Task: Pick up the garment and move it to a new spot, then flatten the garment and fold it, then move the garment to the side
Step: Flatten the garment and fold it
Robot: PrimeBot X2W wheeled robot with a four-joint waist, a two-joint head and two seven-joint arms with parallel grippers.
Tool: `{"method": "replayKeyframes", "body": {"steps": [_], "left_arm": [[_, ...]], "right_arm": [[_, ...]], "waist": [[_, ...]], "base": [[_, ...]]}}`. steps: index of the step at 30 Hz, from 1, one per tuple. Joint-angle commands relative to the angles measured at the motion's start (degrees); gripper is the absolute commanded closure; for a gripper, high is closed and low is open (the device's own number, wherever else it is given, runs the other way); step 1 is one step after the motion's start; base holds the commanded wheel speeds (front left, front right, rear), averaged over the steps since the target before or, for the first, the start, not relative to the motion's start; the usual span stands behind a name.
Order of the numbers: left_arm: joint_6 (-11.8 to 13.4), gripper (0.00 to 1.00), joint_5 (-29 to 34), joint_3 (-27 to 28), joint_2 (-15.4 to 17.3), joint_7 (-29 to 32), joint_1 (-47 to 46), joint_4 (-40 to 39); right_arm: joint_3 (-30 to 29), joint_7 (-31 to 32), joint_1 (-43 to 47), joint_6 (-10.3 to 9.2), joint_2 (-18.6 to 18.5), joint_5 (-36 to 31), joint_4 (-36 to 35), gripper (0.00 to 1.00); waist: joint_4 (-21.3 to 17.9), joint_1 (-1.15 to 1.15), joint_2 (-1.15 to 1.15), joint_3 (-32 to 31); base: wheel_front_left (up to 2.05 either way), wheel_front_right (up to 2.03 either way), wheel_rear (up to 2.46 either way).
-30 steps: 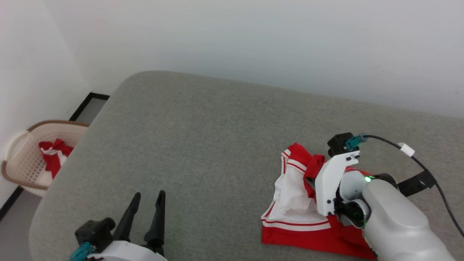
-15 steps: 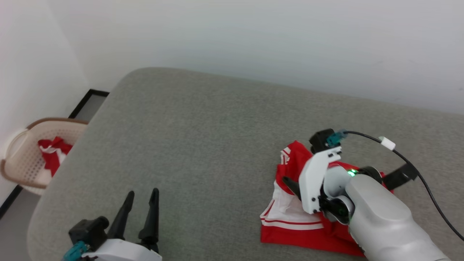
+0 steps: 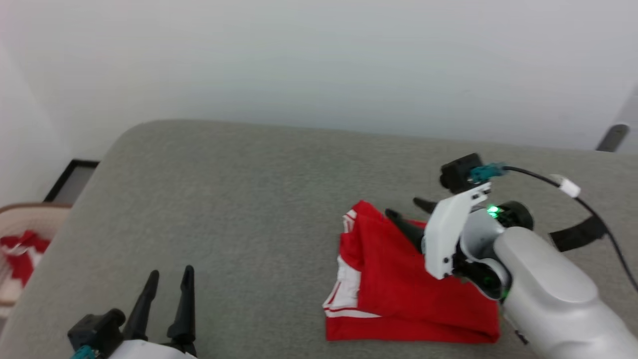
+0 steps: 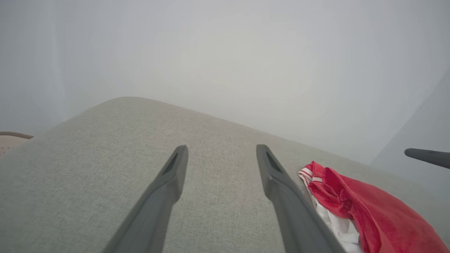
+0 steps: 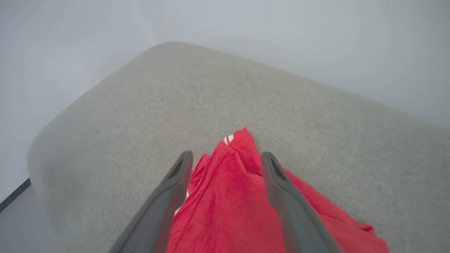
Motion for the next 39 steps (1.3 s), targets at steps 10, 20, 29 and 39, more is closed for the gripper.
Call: {"method": "replayKeyframes", "body": {"steps": [10, 20, 29, 39], "left_arm": [[0.74, 0.00, 2.84, 2.43, 0.88, 0.04, 3.49, -3.35], [1.17, 0.00, 4.79, 4.39, 1.30, 0.04, 6.54, -4.44], [0.57, 0.00, 5.52, 5.96, 1.53, 0.04, 8.48, -4.20], [-0.03, 0.00, 5.96, 8.46, 1.01, 0.04, 9.72, -3.95]], "right_arm": [[-1.43, -10.62, 5.86, -0.05, -8.55, -2.05, -9.04, 0.00], [-7.20, -24.05, 14.90, -0.05, -14.30, -5.41, -12.75, 0.00], [-14.76, -29.83, 24.19, -0.05, -16.28, -9.24, -17.17, 0.00], [-28.13, -30.64, 37.21, -0.05, -11.84, -16.24, -24.67, 0.00]], "waist": [[-8.29, 0.00, 0.00, -2.61], [-11.84, 0.00, 0.00, -3.42], [-12.59, 0.00, 0.00, -3.91], [-12.03, 0.00, 0.00, -4.79]], "base": [[0.00, 0.00, 0.00], [0.00, 0.00, 0.00], [0.00, 0.00, 0.00], [0.00, 0.00, 0.00]]}}
